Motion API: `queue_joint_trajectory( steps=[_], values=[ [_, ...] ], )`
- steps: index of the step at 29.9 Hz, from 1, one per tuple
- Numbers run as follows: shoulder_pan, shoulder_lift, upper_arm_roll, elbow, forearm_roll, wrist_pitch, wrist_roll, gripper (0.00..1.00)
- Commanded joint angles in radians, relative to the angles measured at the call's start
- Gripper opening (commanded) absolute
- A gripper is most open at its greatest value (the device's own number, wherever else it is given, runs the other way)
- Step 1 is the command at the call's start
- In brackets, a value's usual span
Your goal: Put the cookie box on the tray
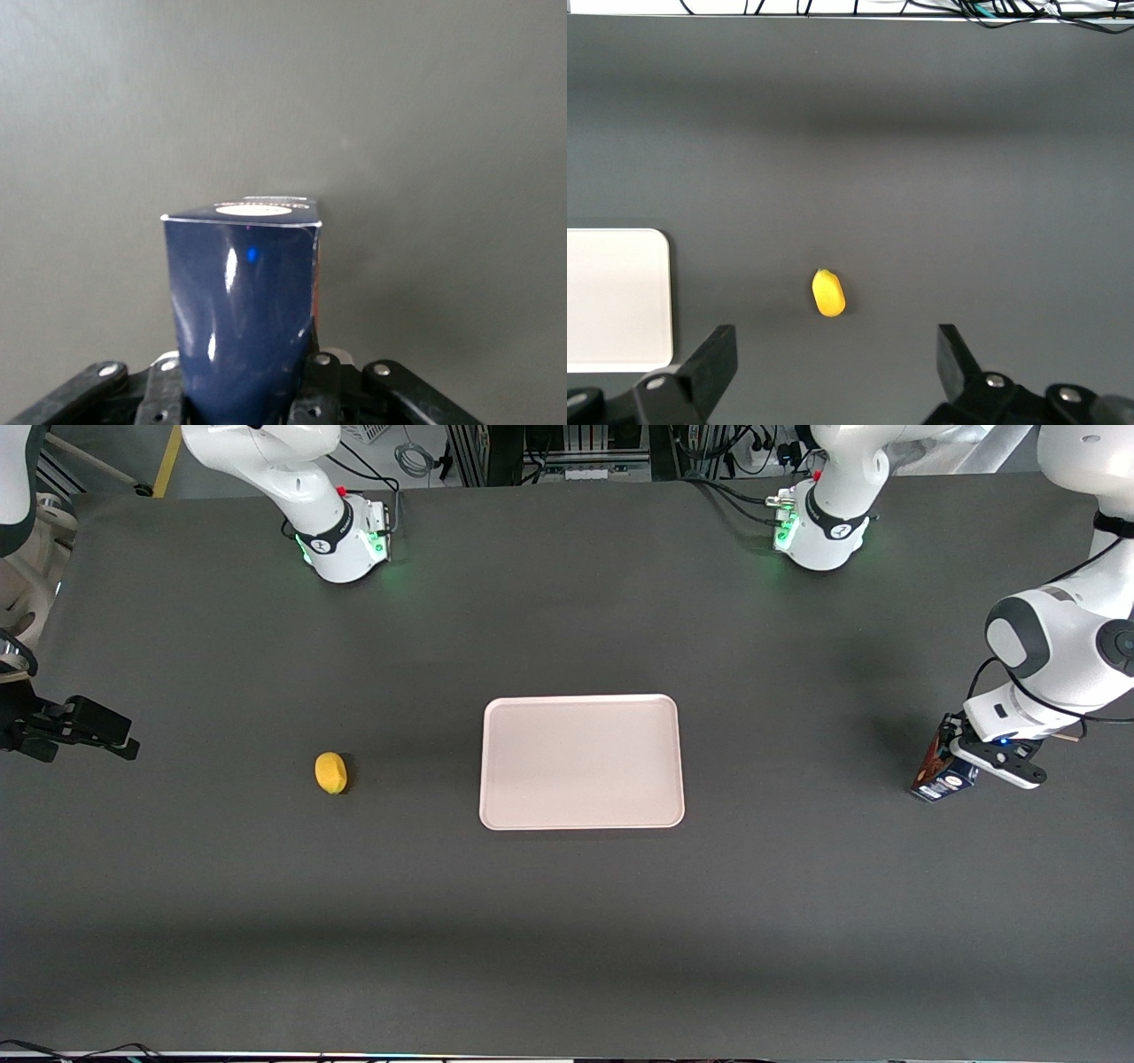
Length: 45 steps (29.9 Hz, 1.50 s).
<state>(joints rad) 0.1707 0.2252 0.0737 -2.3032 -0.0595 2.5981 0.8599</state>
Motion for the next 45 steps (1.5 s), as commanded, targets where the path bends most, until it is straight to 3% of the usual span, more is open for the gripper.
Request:
queue_joint_trajectory(
  steps=[1,25,36,45],
  values=[
    [-0.017,-0.053,-0.035,0.044,-0.019,-0.095,-0.087,0.24],
    [-0.215,-0.121,-0.207,0.346,-0.017,-0.538,-0.771,0.24],
    [-0.391,-0.095,-0.239,0.441,-0.013,-0.558,-1.104,0.24],
    [-0.526,0.022,-0.262,0.521,0.039,-0.53,-1.37,0.24]
  ],
)
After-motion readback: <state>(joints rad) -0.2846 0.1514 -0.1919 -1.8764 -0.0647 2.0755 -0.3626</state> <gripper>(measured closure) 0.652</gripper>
